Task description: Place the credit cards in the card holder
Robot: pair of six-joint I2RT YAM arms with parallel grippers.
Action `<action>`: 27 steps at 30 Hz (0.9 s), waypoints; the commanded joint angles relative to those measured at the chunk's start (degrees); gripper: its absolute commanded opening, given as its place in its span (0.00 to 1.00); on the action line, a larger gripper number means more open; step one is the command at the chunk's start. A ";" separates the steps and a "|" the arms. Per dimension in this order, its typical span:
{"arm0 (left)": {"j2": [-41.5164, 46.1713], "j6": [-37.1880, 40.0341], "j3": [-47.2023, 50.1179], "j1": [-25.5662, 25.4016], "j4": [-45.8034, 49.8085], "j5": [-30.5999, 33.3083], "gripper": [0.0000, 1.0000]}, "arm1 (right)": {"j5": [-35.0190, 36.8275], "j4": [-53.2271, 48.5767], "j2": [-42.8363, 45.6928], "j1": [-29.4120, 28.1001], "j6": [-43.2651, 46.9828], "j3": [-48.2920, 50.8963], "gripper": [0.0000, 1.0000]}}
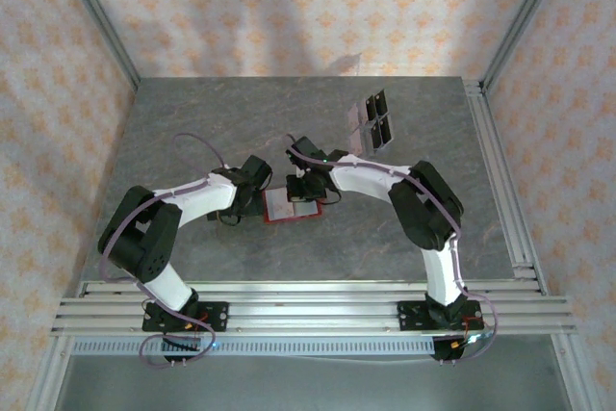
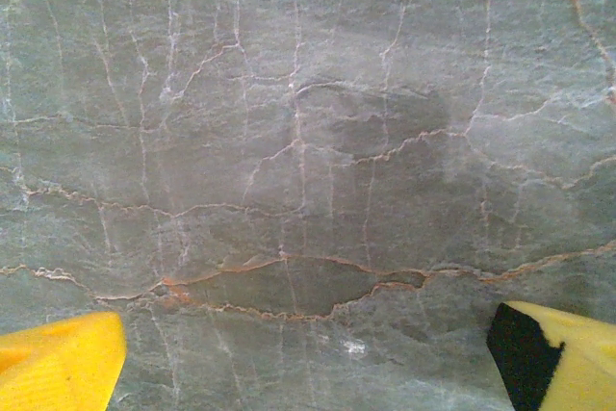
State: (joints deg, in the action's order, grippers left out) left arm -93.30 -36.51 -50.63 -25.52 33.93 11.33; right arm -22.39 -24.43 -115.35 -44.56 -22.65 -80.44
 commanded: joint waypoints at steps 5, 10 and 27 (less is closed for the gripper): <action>-1.89 0.28 -0.74 -0.52 -0.89 0.62 1.00 | 0.48 -1.06 -2.65 0.43 0.40 -0.24 0.00; -2.05 0.39 -0.70 -0.57 -1.02 0.51 1.00 | -0.42 -1.21 -2.75 0.30 0.40 -0.74 0.00; -2.31 0.41 -0.35 -0.52 -1.75 0.00 1.00 | -1.71 -3.43 -5.93 -2.28 0.86 -5.71 0.00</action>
State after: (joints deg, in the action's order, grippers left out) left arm -93.91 -36.36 -50.96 -25.52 33.76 11.31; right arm -23.62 -25.78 -119.68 -46.06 -22.41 -84.31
